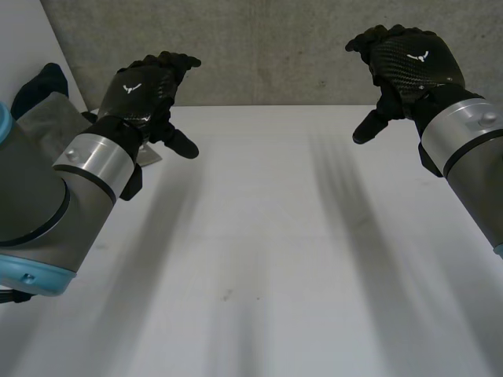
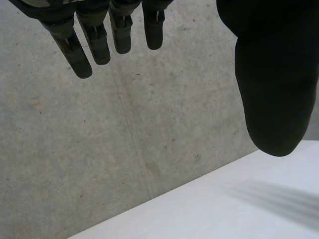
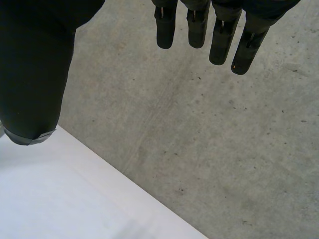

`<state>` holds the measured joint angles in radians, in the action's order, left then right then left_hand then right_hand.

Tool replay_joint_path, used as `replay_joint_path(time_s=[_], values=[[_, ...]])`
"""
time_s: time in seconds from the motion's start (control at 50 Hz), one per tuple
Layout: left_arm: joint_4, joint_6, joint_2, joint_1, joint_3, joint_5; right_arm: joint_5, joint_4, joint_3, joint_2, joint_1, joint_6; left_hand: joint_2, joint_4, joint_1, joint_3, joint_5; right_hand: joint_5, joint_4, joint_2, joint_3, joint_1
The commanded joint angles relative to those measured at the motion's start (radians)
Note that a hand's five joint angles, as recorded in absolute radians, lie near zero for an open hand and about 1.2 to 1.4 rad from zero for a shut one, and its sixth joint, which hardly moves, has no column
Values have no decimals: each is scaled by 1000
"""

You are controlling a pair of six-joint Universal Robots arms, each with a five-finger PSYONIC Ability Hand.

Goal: Fold the laundry.

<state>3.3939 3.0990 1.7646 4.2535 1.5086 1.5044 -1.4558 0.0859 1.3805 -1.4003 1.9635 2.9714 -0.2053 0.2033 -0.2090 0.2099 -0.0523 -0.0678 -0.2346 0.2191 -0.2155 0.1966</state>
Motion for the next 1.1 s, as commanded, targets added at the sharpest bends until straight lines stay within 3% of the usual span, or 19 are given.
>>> replay_joint_path(time_s=[0.02,0.1,0.2,0.28,0.44,0.64,0.7,0.72,0.74,0.78,0.88,0.94,1.04,1.1], values=[[-5,10,-5,3,-7,-1,0,-5,0,0,2,0,30,-28,34,-35,51,68,60,-45,41,-22],[-13,116,-1,34,-2,8,0,-5,-1,0,2,0,24,-22,28,-29,46,68,60,-45,41,-22],[-22,416,60,207,-5,29,0,-5,-3,0,-2,-2,30,-28,34,-35,51,68,60,-45,41,-22],[-10,587,153,316,-30,60,0,-5,-1,0,3,-2,30,-28,34,-35,51,68,60,-45,41,-22],[68,714,381,518,-169,62,0,-5,2,38,6,-2,30,-28,34,-35,51,68,60,-45,41,-22],[140,831,630,592,-350,54,0,-5,8,46,6,-3,-2,4,1,-2,19,68,60,-45,41,-22],[136,856,690,597,-396,57,0,-5,8,46,6,-3,-227,229,-224,223,-206,68,60,-45,41,-22],[136,857,694,597,-400,60,0,-5,8,46,6,-3,-359,361,-355,355,-338,68,60,-45,41,-22],[139,857,696,588,-398,63,0,-5,8,46,6,-3,-712,714,-708,708,-691,68,60,-45,41,-22],[145,851,694,577,-395,66,0,-5,8,46,6,-3,-1189,1191,-1185,1184,-1167,68,60,-45,41,-22],[163,822,616,510,-370,71,-1,-5,2,46,5,-11,-1191,1193,-1187,1186,-1169,68,60,-45,41,-22],[162,716,518,438,-323,74,-2,-5,-1,44,3,-25,-1191,1193,-1187,1186,-1169,68,60,-45,41,-22],[148,383,286,266,-210,65,-2,-3,-4,34,-8,-42,-1191,1193,-1187,1186,-1169,68,60,-45,41,-22],[127,242,193,180,-159,59,-3,-2,-12,20,-12,-46,-1191,1193,-1187,1186,-1169,68,60,-45,41,-22]])
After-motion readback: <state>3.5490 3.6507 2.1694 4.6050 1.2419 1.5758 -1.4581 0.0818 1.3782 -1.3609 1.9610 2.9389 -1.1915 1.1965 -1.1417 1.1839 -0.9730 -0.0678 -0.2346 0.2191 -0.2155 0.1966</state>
